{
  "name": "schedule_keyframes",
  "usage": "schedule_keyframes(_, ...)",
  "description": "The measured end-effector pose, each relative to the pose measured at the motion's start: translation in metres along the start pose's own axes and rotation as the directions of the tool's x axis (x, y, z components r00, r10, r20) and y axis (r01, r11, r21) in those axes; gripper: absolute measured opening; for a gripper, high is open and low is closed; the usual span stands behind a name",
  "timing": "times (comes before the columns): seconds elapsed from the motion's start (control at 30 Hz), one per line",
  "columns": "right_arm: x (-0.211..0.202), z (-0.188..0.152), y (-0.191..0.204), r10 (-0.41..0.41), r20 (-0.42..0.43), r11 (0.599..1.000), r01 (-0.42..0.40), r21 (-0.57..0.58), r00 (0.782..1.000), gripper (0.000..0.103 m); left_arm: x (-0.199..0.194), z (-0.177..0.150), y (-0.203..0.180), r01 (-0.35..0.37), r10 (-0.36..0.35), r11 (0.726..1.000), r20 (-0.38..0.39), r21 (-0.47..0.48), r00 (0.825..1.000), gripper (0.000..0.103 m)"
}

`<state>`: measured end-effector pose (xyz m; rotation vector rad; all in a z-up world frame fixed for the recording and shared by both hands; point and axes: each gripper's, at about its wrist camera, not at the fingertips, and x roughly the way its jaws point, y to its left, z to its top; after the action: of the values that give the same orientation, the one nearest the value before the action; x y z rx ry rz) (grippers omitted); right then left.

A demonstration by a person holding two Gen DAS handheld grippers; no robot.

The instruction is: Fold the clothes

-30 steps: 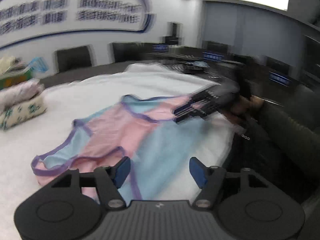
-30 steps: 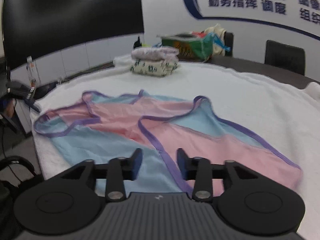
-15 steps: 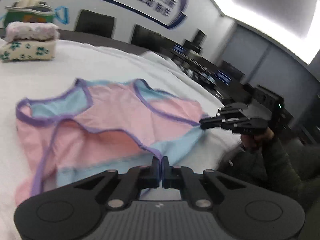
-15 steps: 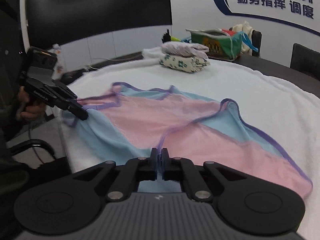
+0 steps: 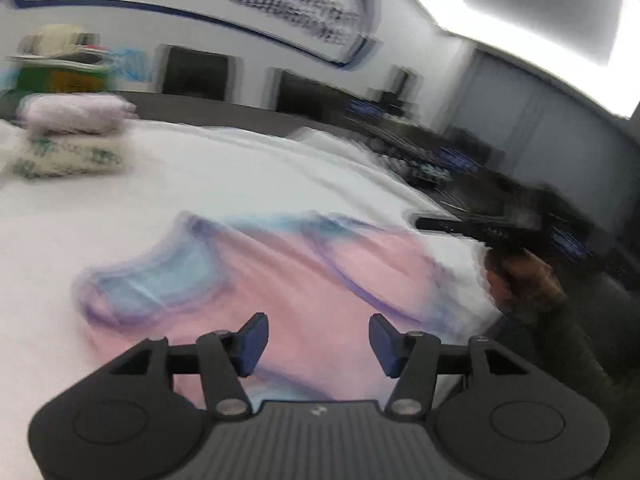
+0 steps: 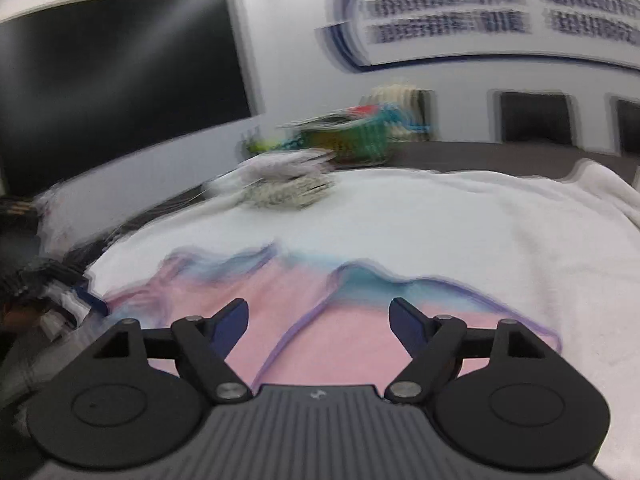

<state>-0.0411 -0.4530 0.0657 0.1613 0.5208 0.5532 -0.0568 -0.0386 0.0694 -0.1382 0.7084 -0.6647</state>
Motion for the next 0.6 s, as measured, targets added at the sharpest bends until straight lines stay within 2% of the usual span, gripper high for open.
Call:
schedule_keyframes(0.07,0.036,0.012,-0.01,-0.024,-0.032,0.984,0.029,0.175,0.999,0.076,0.034,0.03,0.013,-0.061,0.059,0.997,-0.041,-0.052,0.997,0.041)
schedule_keyframes(0.1,0.051,0.016,-0.012,-0.011,-0.044,0.973,0.02,0.228,0.999,0.073,0.051,0.045,0.019,-0.092,0.087,0.993,-0.063,-0.077,0.994,0.04)
schedule_keyframes(0.13,0.065,0.018,-0.01,0.018,-0.059,0.967,-0.003,0.254,0.998,0.065,0.068,0.057,0.025,-0.122,0.113,0.987,-0.086,-0.108,0.99,0.04)
schedule_keyframes(0.17,0.08,0.022,-0.008,0.046,-0.083,0.962,-0.022,0.272,0.995,0.064,0.085,0.064,0.033,-0.149,0.133,0.976,-0.111,-0.156,0.985,0.041)
schedule_keyframes(0.23,0.107,0.027,-0.006,0.03,-0.138,0.949,0.015,0.314,0.99,0.064,0.116,0.072,0.048,-0.213,0.173,0.944,-0.172,-0.252,0.97,0.039)
schedule_keyframes(0.3,0.131,0.027,-0.016,-0.025,-0.194,0.916,0.1,0.39,0.981,0.063,0.133,0.071,0.062,-0.245,0.191,0.906,-0.181,-0.346,0.965,0.039)
schedule_keyframes(0.33,0.14,0.025,-0.026,-0.029,-0.21,0.886,0.123,0.448,0.977,0.056,0.139,0.068,0.068,-0.244,0.193,0.889,-0.168,-0.387,0.967,0.036)
schedule_keyframes(0.37,0.145,0.021,-0.035,-0.029,-0.209,0.86,0.131,0.493,0.977,0.027,0.139,0.065,0.07,-0.23,0.191,0.88,-0.135,-0.416,0.972,0.033)
schedule_keyframes(0.4,0.147,0.017,-0.042,-0.025,-0.181,0.845,0.118,0.521,0.983,0.008,0.139,0.063,0.071,-0.228,0.199,0.877,-0.112,-0.423,0.974,0.031)
schedule_keyframes(0.43,0.145,0.015,-0.046,-0.024,-0.134,0.841,0.092,0.532,0.991,0.003,0.139,0.06,0.072,-0.23,0.21,0.873,-0.093,-0.43,0.973,0.011)
schedule_keyframes(0.47,0.141,0.013,-0.048,-0.042,-0.084,0.85,0.08,0.52,0.996,0.003,0.137,0.057,0.073,-0.237,0.222,0.865,-0.085,-0.442,0.971,0.006)
schedule_keyframes(0.5,0.139,0.012,-0.047,-0.069,-0.059,0.861,0.09,0.501,0.996,0.003,0.136,0.054,0.076,-0.229,0.217,0.859,-0.08,-0.458,0.973,0.006)
schedule_keyframes(0.6,0.138,0.004,-0.057,-0.052,-0.085,0.845,0.09,0.528,0.995,0.008,0.131,0.049,0.084,-0.194,0.176,0.838,-0.085,-0.509,0.981,0.009)
